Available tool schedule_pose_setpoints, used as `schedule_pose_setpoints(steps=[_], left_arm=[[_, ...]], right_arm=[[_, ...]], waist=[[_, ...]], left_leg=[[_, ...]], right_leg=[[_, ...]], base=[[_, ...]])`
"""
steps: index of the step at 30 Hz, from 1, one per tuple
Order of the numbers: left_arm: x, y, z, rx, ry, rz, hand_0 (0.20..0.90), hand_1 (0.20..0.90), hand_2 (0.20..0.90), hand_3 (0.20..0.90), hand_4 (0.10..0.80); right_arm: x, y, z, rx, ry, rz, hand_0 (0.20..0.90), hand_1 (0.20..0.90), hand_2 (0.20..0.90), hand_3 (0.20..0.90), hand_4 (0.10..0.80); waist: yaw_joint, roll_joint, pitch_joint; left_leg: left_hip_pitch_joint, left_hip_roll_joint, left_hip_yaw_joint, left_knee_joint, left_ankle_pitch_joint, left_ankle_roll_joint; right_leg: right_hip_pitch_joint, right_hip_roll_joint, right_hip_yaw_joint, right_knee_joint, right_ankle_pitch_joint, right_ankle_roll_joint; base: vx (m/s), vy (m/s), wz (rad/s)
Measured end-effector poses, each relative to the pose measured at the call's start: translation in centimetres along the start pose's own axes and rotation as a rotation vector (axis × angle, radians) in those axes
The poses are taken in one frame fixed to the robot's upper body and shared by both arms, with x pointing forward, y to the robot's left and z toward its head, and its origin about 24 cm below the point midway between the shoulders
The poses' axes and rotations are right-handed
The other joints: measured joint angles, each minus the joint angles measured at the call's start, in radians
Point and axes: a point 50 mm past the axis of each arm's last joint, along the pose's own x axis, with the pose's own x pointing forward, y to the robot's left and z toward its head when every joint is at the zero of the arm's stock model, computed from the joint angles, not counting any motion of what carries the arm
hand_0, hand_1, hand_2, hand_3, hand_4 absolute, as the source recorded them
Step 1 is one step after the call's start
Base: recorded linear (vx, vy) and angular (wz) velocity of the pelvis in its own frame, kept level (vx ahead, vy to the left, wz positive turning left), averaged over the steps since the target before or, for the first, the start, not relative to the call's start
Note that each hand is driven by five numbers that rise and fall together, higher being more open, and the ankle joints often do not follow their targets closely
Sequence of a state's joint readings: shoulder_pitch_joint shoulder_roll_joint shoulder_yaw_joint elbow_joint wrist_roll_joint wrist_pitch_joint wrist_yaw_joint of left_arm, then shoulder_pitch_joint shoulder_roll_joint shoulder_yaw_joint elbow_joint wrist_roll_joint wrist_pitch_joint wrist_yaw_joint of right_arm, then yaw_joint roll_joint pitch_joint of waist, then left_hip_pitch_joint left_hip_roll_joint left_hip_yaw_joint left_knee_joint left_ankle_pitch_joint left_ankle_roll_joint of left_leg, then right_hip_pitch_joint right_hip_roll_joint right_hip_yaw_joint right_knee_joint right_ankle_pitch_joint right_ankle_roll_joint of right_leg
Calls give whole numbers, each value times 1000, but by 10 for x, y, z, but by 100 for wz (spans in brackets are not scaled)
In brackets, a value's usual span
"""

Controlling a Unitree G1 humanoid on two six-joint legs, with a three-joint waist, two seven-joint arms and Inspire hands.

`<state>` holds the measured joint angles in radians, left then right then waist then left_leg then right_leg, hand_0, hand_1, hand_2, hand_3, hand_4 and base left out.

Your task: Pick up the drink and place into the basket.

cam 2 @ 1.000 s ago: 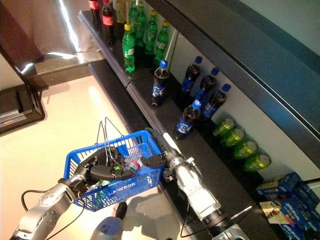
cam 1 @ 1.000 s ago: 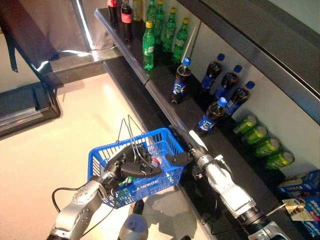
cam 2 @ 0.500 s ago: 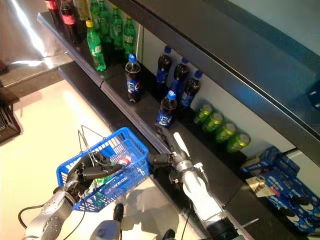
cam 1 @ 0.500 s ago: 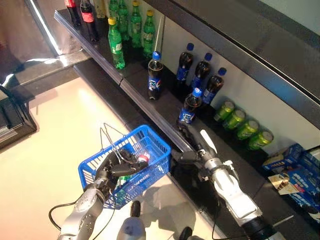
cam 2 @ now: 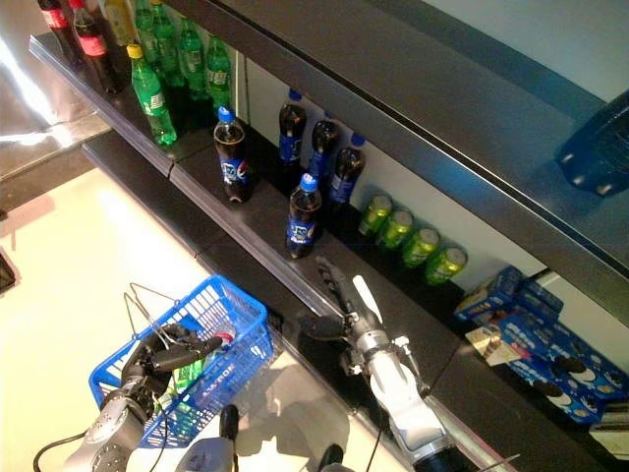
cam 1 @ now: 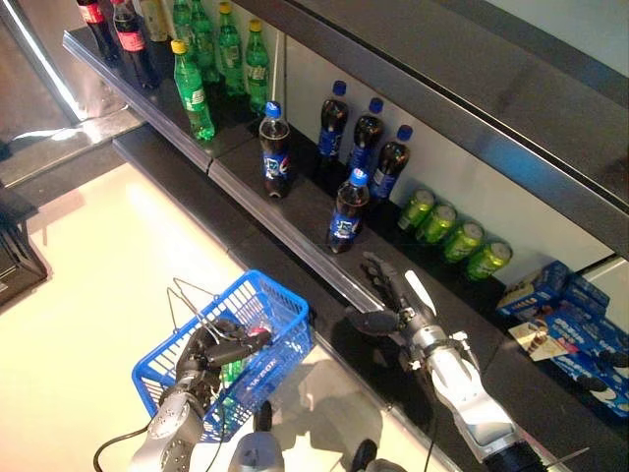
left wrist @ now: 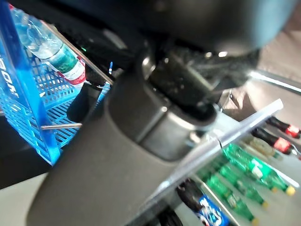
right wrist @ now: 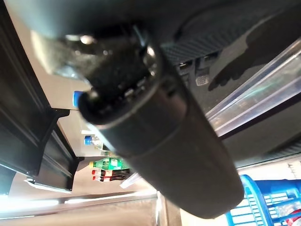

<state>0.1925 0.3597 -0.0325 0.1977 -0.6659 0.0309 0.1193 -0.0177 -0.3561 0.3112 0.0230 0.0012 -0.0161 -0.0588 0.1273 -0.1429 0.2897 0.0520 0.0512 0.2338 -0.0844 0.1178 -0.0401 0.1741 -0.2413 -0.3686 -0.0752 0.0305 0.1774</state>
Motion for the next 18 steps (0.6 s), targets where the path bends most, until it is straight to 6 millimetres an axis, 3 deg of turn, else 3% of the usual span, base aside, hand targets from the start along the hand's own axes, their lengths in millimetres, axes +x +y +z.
schedule_pose_setpoints(steps=[11, 18], left_arm=[[-6, 21, -26, 52, 83, 118, 300, 300, 300, 200, 100], [-12, 28, -43, 42, 125, 172, 300, 300, 300, 200, 100]], right_arm=[[-24, 5, -33, 26, 130, 57, 900, 900, 900, 900, 800], [-36, 10, -42, 38, 163, 87, 900, 900, 900, 900, 800]], waist=[[-45, 2, -4], [-80, 16, -15]], left_leg=[[15, 9, 34, 0, -5, -4], [26, 17, 69, -1, -11, -9]], right_leg=[[-9, 7, 46, 0, 4, -5], [-36, 13, 87, -2, 13, -10]], base=[[6, -34, -10], [-20, 2, -20]])
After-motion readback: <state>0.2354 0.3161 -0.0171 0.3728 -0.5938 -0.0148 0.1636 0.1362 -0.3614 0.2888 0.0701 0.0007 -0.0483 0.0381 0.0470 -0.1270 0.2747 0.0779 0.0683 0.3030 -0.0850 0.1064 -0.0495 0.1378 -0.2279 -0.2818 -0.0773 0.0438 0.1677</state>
